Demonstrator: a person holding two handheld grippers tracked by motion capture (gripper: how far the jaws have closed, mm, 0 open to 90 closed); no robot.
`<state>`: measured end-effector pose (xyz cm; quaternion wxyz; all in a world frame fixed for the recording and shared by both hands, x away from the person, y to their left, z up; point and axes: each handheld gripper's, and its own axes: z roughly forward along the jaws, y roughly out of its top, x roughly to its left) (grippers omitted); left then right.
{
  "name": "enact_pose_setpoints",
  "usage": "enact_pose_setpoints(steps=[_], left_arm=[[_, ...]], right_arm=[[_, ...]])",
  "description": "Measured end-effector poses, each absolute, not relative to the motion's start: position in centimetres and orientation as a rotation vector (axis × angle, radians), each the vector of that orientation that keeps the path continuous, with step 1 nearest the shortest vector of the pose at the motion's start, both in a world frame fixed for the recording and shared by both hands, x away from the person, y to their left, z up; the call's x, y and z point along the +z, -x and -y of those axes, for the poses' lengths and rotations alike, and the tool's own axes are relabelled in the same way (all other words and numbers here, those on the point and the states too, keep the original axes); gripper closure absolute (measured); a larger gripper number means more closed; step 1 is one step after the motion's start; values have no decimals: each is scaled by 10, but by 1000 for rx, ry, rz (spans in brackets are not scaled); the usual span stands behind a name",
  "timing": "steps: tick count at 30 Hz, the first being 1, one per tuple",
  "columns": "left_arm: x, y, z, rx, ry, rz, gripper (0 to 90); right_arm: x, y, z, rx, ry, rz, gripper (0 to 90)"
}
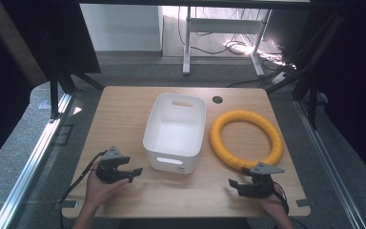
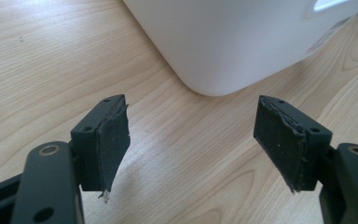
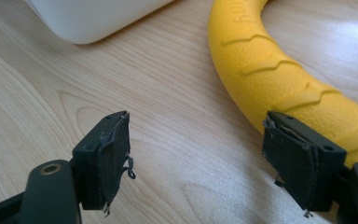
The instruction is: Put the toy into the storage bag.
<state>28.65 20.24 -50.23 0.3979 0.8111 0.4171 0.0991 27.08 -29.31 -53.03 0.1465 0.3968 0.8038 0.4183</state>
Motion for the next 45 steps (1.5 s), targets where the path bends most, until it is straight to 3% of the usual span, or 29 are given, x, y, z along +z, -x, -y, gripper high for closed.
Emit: enact_pose_setpoints(steps=[11, 24, 35, 45], left_arm=[[-504, -282, -198, 254, -2067, -1078, 266], [-504, -288, -199, 197, -2055, -1068, 266], [-501, -287, -197, 206, -2069, -1049, 266], [-504, -288, -195, 204, -2095, -1041, 264]], right_arm=[[-529, -276, 290, 1181, -1076, -2353, 346], [-498, -283, 306, 1155, -1065, -2368, 333], [-445, -327, 308, 959, -998, -2479, 303], [-442, -366, 286, 712, -932, -2692, 282]])
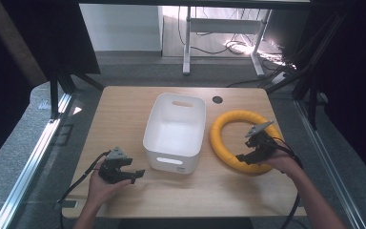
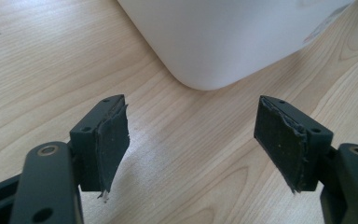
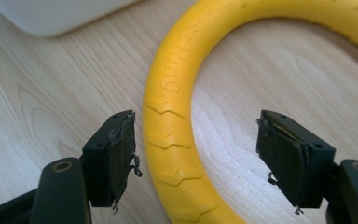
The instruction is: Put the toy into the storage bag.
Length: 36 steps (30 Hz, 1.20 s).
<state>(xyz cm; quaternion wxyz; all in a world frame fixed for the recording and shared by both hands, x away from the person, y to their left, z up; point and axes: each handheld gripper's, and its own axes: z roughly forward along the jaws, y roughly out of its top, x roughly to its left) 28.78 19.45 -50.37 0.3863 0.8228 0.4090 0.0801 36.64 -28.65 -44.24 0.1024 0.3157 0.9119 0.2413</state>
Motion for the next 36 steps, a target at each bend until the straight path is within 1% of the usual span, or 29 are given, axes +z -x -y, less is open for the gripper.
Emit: enact_pose_setpoints(steps=[9, 14, 16, 21, 25, 26, 27, 30, 33, 36], left_arm=[[-503, -287, -195, 205, -2100, -1036, 263], [-504, -288, -194, 201, -2106, -1034, 260], [-505, -288, -193, 200, -2106, -1035, 260], [-506, -288, -193, 200, -2111, -1035, 260], [-506, -288, -192, 200, -2113, -1034, 259], [-506, -288, -192, 200, -2113, -1034, 260], [-506, -288, -192, 201, -2114, -1033, 260], [-506, -288, -192, 201, -2114, -1033, 259], [-506, -287, -192, 201, -2116, -1031, 259], [-506, -287, -191, 199, -2119, -1027, 259]], right_arm=[[-456, -385, 265, 543, -904, -2809, 286], [-468, -388, 257, 447, -872, -2875, 294], [-477, -389, 252, 374, -857, -2918, 310], [-486, -390, 246, 306, -825, -2968, 332], [-493, -392, 243, 242, -814, -3008, 363], [-495, -393, 242, 221, -818, -3028, 391], [-495, -393, 242, 221, -818, -3028, 391], [-500, -395, 241, 185, -830, -3037, 431], [-500, -397, 240, 187, -835, -3041, 490], [-499, -399, 239, 178, -832, -3051, 506]])
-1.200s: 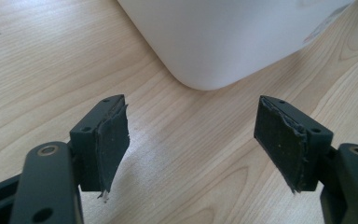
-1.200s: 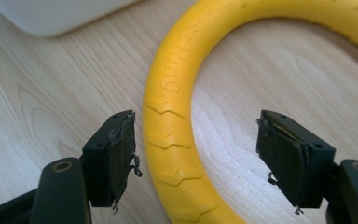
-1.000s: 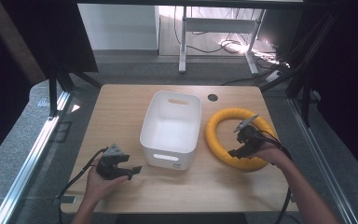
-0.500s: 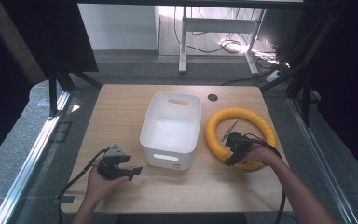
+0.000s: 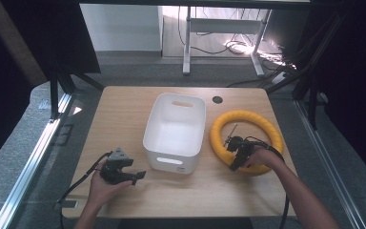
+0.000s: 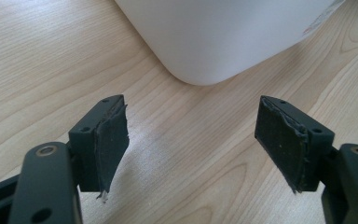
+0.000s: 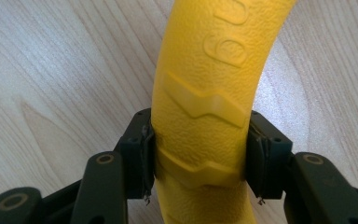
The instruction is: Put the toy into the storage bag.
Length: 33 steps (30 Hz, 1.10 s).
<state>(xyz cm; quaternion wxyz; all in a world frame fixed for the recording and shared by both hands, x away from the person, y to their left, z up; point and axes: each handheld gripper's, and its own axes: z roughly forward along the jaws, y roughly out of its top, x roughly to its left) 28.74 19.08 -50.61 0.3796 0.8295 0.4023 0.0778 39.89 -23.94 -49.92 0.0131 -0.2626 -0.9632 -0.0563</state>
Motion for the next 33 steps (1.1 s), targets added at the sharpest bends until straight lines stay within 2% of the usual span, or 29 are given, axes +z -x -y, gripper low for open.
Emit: enact_pose_setpoints(steps=[11, 33], left_arm=[[-507, -288, -191, 202, -2124, -1027, 258], [-505, -288, -194, 200, -2104, -1032, 259]], right_arm=[[-497, -402, 243, -240, 808, 2975, 515], [-444, -404, 281, -862, 953, 2779, 518]])
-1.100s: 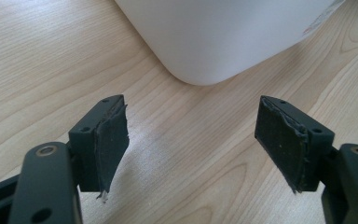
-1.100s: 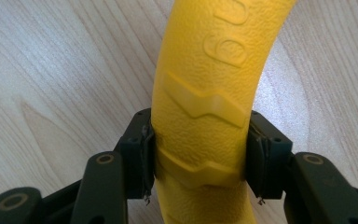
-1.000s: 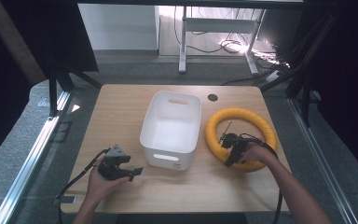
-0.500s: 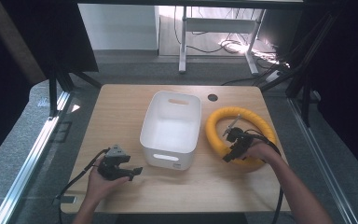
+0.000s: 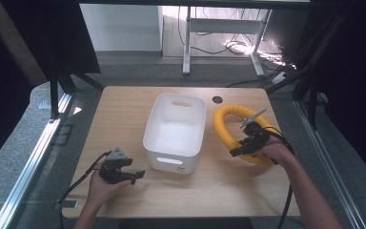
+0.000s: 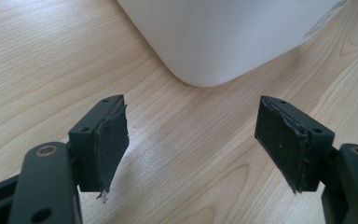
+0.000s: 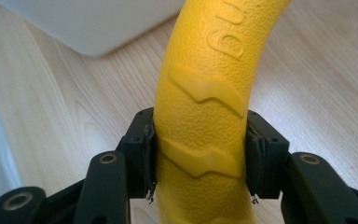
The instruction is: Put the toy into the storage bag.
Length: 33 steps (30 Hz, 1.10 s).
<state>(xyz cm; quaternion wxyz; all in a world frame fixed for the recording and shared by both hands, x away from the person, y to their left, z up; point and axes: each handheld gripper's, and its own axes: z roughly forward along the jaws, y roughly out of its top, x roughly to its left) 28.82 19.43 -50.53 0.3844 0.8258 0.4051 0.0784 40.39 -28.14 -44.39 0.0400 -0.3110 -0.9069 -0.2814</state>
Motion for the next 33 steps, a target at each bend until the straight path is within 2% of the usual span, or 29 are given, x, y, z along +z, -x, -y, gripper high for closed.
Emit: enact_pose_setpoints(steps=[33], left_arm=[[-502, -288, -198, 193, -2076, -1037, 258]], right_arm=[[-410, -402, 321, -1499, 1091, 2517, 519]])
